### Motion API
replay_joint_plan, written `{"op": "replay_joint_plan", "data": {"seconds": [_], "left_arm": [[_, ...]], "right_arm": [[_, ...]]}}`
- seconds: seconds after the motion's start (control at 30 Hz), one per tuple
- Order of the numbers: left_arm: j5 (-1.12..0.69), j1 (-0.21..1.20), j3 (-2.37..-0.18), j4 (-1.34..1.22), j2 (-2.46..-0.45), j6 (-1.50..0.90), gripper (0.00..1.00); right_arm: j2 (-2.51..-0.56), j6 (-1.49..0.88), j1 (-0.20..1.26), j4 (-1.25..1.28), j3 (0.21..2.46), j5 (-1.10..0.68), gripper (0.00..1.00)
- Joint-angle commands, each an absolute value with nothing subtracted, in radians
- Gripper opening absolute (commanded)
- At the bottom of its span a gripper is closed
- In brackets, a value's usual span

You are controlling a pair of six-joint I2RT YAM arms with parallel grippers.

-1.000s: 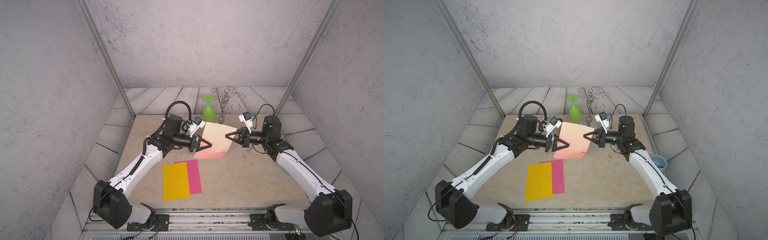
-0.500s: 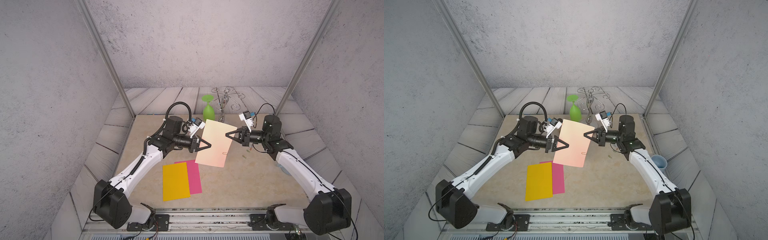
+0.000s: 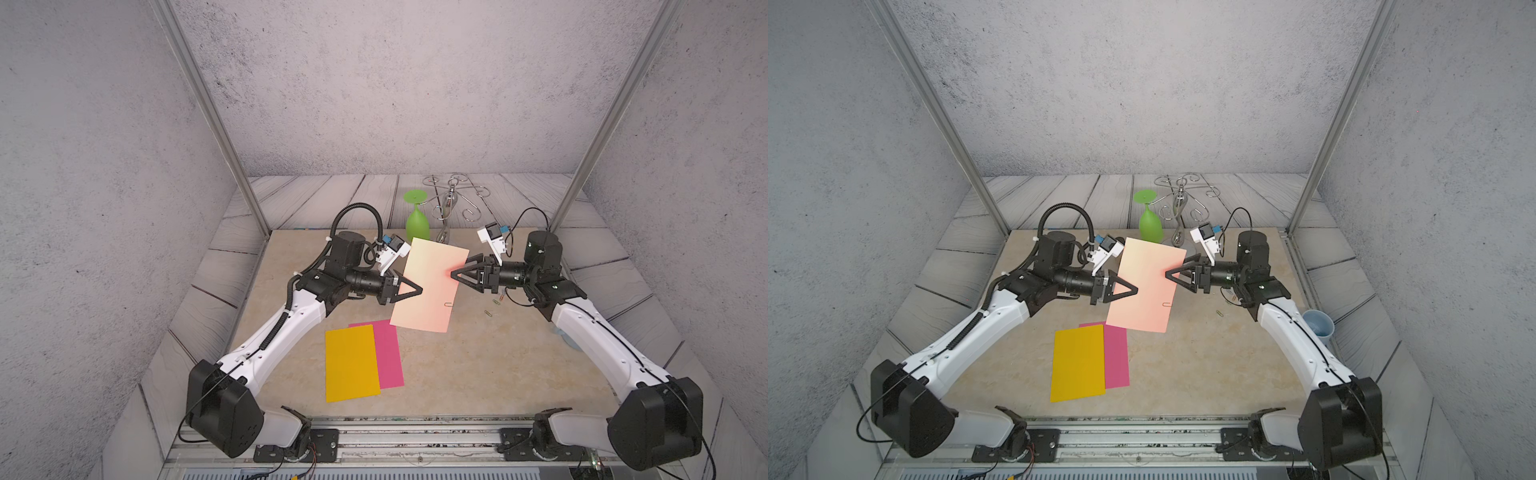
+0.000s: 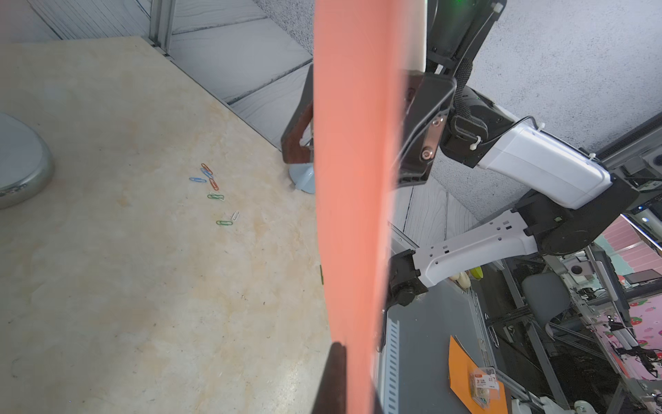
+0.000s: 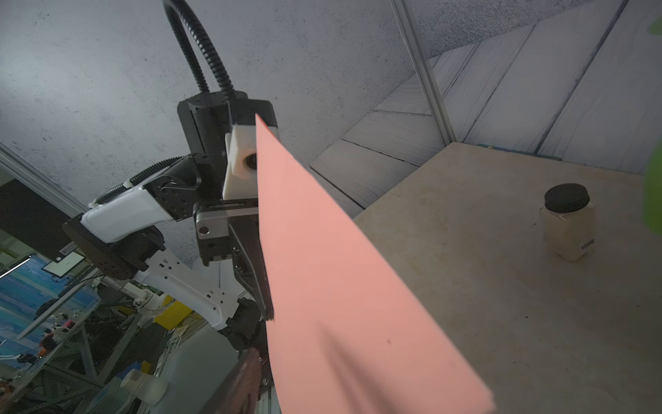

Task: Unclip the paperclips from the documents
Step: Adjust the document, then remove the paper clip from the document.

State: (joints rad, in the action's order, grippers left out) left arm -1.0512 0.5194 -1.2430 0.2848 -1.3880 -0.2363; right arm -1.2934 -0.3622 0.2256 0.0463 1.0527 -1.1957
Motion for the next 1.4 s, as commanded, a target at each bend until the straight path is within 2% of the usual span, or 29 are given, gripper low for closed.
{"op": "replay_joint_plan", "data": {"seconds": [0.0,0.13,0.53,0.67,0.77,0.87,1.0,1.2,1.37], "left_arm": [[-1.049,0.515,-1.279,0.263,-1.367,-0.221,0.00],[-1.052,0.514,-1.288,0.252,-1.367,-0.225,0.00],[-1.074,0.512,-1.336,0.267,-1.387,-0.222,0.00],[-1.084,0.512,-1.360,0.293,-1.385,-0.211,0.00],[-1.091,0.512,-1.364,0.312,-1.384,-0.200,0.00],[-1.086,0.512,-1.358,0.319,-1.384,-0.192,0.00],[-1.069,0.512,-1.347,0.316,-1.384,-0.186,0.00],[-1.054,0.507,-1.345,0.323,-1.384,-0.172,0.00],[-1.045,0.502,-1.346,0.343,-1.378,-0.156,0.00]], "right_arm": [[-1.284,-0.359,0.227,0.038,1.017,-1.215,0.65],[-1.285,-0.366,0.245,0.046,0.965,-1.239,0.69],[-1.332,-0.376,0.288,0.068,0.920,-1.280,0.71],[-1.347,-0.550,0.288,0.323,0.863,-1.299,0.72],[-1.327,-0.592,0.290,0.392,0.858,-1.298,0.71],[-1.304,-0.604,0.295,0.400,0.870,-1.319,0.66],[-1.276,-0.607,0.302,0.385,0.890,-1.350,0.53],[-1.246,-0.461,0.303,0.175,0.934,-1.367,0.40],[-1.238,-0.440,0.304,0.144,0.942,-1.364,0.30]]}}
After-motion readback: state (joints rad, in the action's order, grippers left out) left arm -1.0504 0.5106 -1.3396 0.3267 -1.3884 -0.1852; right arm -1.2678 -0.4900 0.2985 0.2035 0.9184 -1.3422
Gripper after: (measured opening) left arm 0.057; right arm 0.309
